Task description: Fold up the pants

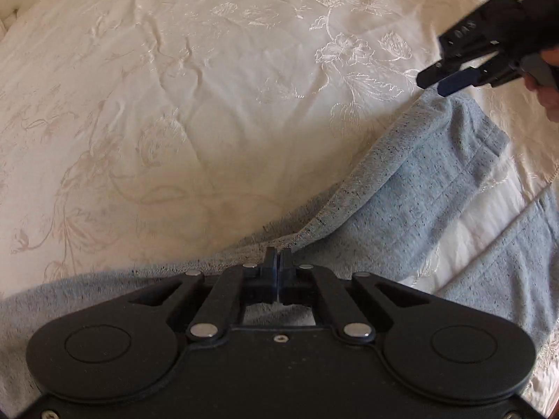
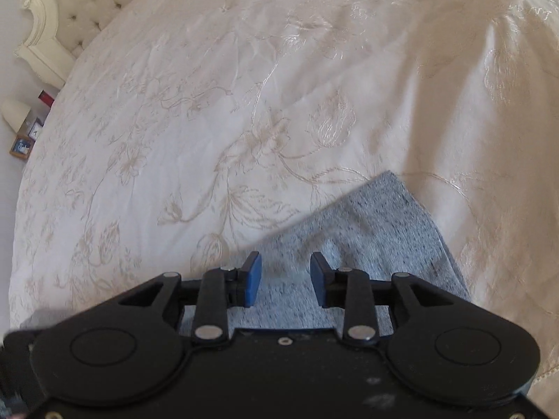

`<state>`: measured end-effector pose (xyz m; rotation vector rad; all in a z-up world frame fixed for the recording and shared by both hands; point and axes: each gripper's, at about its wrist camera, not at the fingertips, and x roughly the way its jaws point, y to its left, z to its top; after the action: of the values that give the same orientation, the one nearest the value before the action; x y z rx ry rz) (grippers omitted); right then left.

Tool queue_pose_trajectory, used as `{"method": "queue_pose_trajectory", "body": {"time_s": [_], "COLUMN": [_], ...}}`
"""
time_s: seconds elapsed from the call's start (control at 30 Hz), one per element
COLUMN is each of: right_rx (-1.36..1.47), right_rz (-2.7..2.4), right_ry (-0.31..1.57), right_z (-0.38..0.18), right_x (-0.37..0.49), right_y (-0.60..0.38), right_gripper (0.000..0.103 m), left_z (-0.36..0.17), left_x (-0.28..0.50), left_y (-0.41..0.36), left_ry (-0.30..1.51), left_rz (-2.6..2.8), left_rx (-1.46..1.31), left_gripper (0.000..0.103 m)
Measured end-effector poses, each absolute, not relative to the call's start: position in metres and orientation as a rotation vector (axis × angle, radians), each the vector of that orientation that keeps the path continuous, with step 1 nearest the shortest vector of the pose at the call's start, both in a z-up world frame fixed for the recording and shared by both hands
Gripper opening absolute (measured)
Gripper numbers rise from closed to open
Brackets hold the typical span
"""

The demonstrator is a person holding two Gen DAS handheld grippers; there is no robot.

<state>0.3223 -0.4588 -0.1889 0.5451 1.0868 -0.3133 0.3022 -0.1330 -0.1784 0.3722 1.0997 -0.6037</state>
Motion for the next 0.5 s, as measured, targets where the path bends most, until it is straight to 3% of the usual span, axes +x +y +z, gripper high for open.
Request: {"method": "queue_pose_trajectory", "body": {"time_s": [0.23, 0.5], "right_rx": [0.714, 0.506], "right_rz": [-0.472, -0.616], "right_ry": [1.231, 1.414], "right_z": [-0.218, -0.246], "right_x": [0.367, 0.394], "right_y": [-0.464, -0.439], "right_gripper": [0.035, 0.033], "left_z": [-0.187, -0.189], "left_x": [0.289, 0.285], "left_y": [-0.144, -0.141], "left_ry": [1.103, 1.085], "left_rz": [-0.596, -0.589], "left_rx": [0.38, 0.366], "left_gripper": [0.0, 0.0]}}
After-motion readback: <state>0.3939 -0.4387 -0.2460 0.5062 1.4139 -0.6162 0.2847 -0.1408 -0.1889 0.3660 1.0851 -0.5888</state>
